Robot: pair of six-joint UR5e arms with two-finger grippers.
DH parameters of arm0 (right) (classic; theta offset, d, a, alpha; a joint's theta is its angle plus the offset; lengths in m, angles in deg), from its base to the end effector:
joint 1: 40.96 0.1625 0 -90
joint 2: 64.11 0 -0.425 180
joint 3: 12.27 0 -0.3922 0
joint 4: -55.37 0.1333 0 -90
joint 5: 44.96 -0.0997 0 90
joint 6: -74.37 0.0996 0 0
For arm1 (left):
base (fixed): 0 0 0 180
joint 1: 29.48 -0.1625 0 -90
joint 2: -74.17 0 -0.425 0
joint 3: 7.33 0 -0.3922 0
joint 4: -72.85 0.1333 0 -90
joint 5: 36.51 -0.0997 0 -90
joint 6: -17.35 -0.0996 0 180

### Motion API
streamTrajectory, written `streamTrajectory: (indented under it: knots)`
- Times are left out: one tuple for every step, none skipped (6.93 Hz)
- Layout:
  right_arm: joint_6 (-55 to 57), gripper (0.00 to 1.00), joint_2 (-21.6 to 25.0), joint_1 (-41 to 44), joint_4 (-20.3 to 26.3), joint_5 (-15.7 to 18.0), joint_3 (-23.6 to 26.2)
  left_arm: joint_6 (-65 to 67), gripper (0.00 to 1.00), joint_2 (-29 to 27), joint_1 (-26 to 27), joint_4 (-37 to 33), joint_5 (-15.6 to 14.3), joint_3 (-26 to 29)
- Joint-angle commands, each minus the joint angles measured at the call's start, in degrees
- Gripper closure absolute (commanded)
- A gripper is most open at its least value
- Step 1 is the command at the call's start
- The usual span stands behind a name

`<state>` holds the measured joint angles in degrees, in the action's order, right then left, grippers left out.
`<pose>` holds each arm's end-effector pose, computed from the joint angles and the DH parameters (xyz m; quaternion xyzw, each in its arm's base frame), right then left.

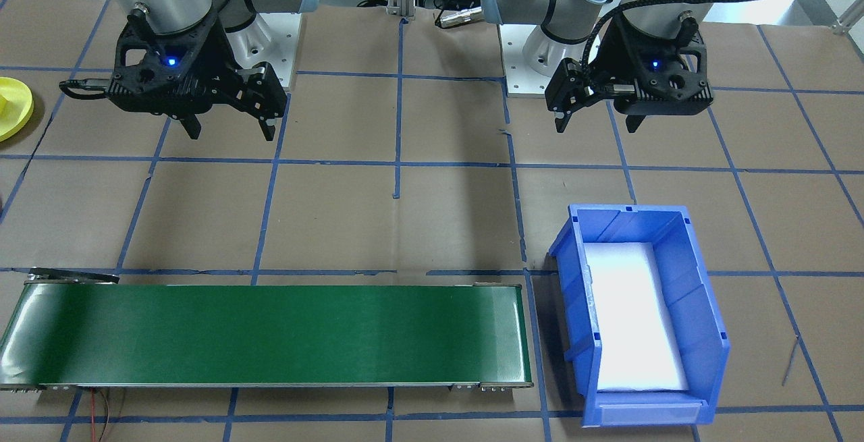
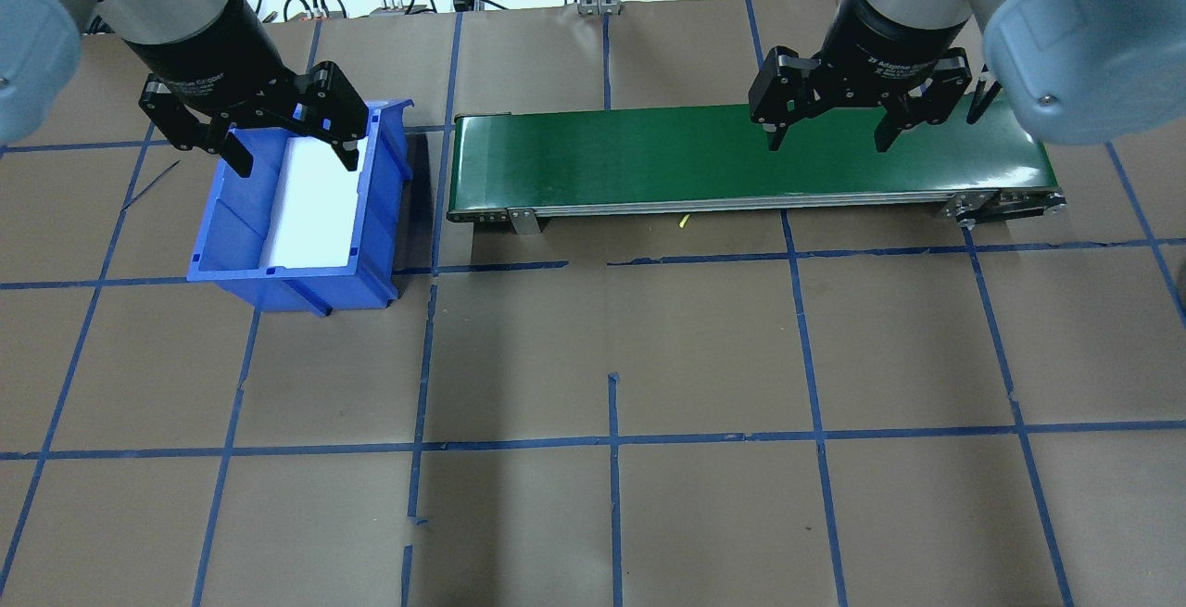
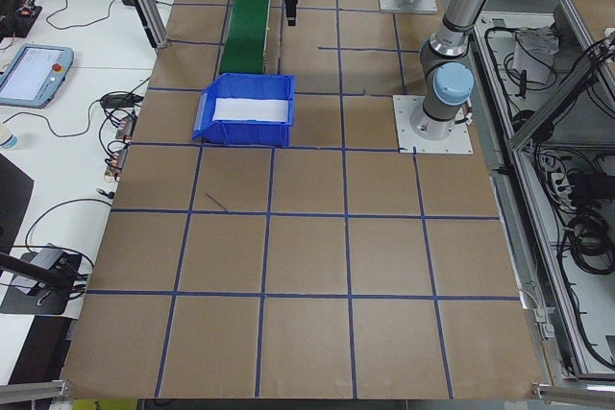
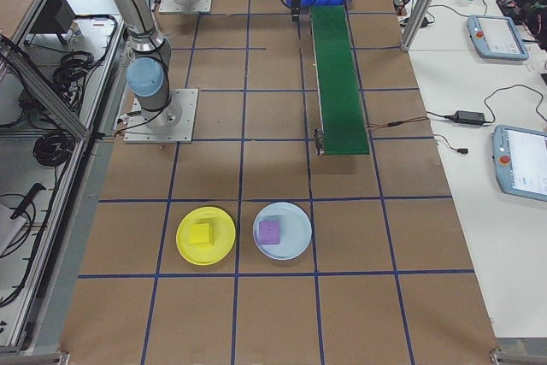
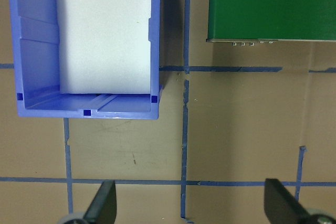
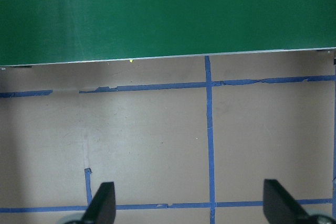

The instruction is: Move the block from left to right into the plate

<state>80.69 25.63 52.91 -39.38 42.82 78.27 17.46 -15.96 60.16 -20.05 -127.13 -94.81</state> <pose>0.1706 -0.4900 0.4896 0.0207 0.9990 -0.0326 0.0223 -0.1291 -0.4925 0.5034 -0.0041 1.0000 0.0045 0.0054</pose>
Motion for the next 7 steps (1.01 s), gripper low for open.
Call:
streamTrajectory:
  knots:
    - [0.0, 0.00, 0.1, 0.0, 0.0, -0.1, -0.3, 0.0, 0.00, 0.3, 0.8, 0.3, -0.2, 0.4]
    - [-0.2, 0.00, 0.3, -0.8, 0.0, 0.0, -0.2, 0.0, 0.00, 0.3, 0.8, 0.3, -0.3, 0.3]
    - [-0.1, 0.00, 0.3, -0.5, 0.0, 0.1, -0.2, 0.1, 0.00, 0.4, 0.6, 0.4, -0.3, 0.4]
    - [-0.1, 0.00, 0.3, -0.5, 0.1, 0.0, -0.2, 0.1, 0.00, 0.4, 0.6, 0.5, -0.4, 0.4]
    - [-0.1, 0.00, 0.3, -0.4, 0.0, -0.1, -0.2, 0.1, 0.00, 0.4, 0.5, 0.6, -0.4, 0.5]
    - [-0.2, 0.00, 0.3, -0.4, 0.1, -0.1, -0.2, 0.1, 0.00, 0.4, 0.4, 0.7, -0.3, 0.4]
    - [-0.1, 0.00, 0.3, -0.1, 0.0, -0.1, -0.3, 0.1, 0.00, 0.4, 0.4, 0.7, -0.3, 0.1]
